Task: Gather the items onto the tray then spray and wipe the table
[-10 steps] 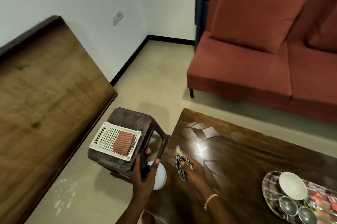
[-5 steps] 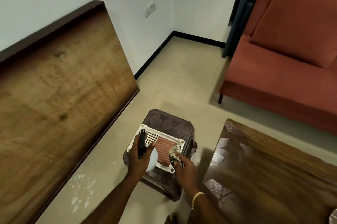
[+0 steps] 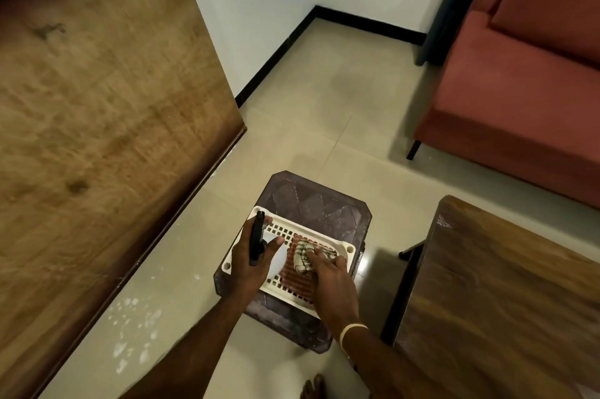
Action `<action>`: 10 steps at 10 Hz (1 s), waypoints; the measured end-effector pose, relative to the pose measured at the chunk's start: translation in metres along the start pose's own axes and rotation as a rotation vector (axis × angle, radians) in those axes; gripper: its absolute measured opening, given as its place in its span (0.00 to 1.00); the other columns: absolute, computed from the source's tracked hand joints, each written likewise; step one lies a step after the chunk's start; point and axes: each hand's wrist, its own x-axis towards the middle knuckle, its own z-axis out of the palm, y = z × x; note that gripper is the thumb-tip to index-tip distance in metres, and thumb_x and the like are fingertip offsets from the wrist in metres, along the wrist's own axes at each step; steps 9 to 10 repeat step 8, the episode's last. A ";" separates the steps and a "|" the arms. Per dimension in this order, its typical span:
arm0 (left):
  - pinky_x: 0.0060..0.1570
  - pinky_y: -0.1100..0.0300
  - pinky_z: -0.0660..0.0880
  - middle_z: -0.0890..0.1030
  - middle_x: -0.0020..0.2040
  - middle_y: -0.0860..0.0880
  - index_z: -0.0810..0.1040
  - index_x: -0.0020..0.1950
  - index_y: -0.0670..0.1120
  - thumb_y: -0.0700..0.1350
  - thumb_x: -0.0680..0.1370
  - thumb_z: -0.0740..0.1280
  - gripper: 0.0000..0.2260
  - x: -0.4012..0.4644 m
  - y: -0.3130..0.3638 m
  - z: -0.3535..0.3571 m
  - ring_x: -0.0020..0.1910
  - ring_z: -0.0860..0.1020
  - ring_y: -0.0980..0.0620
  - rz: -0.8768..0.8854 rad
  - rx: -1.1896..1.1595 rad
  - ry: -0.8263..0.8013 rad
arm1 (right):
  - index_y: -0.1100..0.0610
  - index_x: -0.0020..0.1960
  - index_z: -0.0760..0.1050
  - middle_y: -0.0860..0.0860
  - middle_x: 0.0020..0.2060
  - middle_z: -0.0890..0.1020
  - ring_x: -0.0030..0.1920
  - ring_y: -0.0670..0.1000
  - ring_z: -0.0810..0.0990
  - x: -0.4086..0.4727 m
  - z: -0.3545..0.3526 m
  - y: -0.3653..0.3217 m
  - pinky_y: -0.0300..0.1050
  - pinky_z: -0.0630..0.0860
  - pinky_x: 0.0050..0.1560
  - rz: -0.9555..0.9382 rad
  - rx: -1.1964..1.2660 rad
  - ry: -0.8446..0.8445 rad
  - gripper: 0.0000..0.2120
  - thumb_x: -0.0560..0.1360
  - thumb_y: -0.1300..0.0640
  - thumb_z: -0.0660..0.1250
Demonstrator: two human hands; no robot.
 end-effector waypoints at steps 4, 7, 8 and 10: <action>0.50 0.81 0.70 0.77 0.57 0.67 0.72 0.68 0.47 0.41 0.74 0.74 0.23 0.038 -0.032 0.008 0.58 0.75 0.63 0.035 0.016 -0.046 | 0.51 0.74 0.66 0.52 0.71 0.72 0.66 0.60 0.75 0.026 0.063 0.020 0.57 0.74 0.62 -0.045 -0.211 -0.029 0.39 0.67 0.48 0.78; 0.59 0.69 0.73 0.68 0.73 0.54 0.61 0.76 0.51 0.44 0.68 0.80 0.42 0.031 -0.032 -0.001 0.67 0.71 0.55 0.003 0.059 -0.114 | 0.51 0.75 0.65 0.51 0.71 0.72 0.67 0.58 0.75 0.021 0.047 0.003 0.58 0.71 0.64 0.008 -0.269 0.065 0.28 0.79 0.40 0.52; 0.67 0.53 0.71 0.60 0.79 0.49 0.52 0.79 0.53 0.50 0.62 0.83 0.54 0.018 -0.025 -0.015 0.73 0.66 0.48 -0.102 0.169 -0.064 | 0.52 0.74 0.67 0.51 0.70 0.73 0.67 0.56 0.75 0.010 0.044 -0.003 0.56 0.68 0.67 -0.029 -0.234 0.158 0.29 0.80 0.37 0.47; 0.67 0.53 0.71 0.60 0.79 0.49 0.52 0.79 0.53 0.50 0.62 0.83 0.54 0.018 -0.025 -0.015 0.73 0.66 0.48 -0.102 0.169 -0.064 | 0.52 0.74 0.67 0.51 0.70 0.73 0.67 0.56 0.75 0.010 0.044 -0.003 0.56 0.68 0.67 -0.029 -0.234 0.158 0.29 0.80 0.37 0.47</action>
